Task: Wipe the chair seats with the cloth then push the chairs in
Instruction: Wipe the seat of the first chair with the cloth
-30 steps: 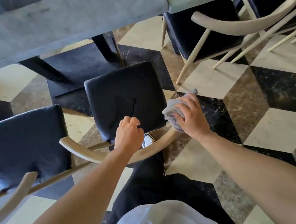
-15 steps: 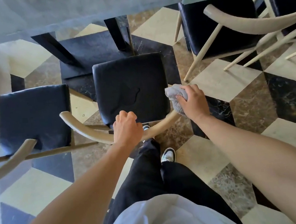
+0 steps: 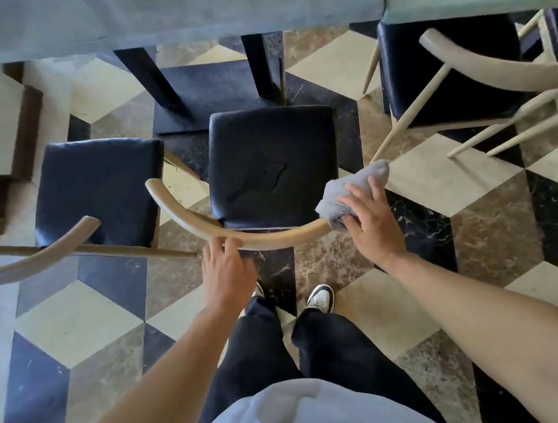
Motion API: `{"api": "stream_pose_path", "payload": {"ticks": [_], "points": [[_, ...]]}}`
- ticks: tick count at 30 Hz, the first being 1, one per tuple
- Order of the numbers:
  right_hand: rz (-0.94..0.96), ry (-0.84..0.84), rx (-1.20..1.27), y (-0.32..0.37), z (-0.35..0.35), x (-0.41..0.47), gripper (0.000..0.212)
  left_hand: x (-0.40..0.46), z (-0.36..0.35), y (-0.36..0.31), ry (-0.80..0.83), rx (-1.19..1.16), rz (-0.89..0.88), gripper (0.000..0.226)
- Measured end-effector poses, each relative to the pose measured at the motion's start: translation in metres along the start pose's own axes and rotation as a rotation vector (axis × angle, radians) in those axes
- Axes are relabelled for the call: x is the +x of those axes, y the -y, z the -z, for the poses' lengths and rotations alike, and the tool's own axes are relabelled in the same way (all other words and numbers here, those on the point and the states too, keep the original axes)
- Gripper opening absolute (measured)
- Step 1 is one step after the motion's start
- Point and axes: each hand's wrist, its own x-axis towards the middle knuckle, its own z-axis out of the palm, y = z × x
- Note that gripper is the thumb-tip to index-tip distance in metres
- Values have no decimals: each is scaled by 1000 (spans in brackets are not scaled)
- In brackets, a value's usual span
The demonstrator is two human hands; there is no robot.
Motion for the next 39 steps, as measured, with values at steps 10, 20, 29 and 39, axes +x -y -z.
{"api": "stream_pose_path", "payload": {"ticks": [10, 20, 29, 39], "points": [[268, 244, -138, 63, -21, 7, 42, 12, 8, 42, 25, -78, 65, 29], [374, 420, -508, 138, -70, 31, 65, 41, 29, 125, 47, -156, 123, 20], [273, 495, -612, 214, -121, 70, 70, 87, 49, 185, 83, -211, 158, 21], [-61, 402, -471, 302, -203, 148, 69, 133, 68, 231, 48, -266, 184, 16]]}}
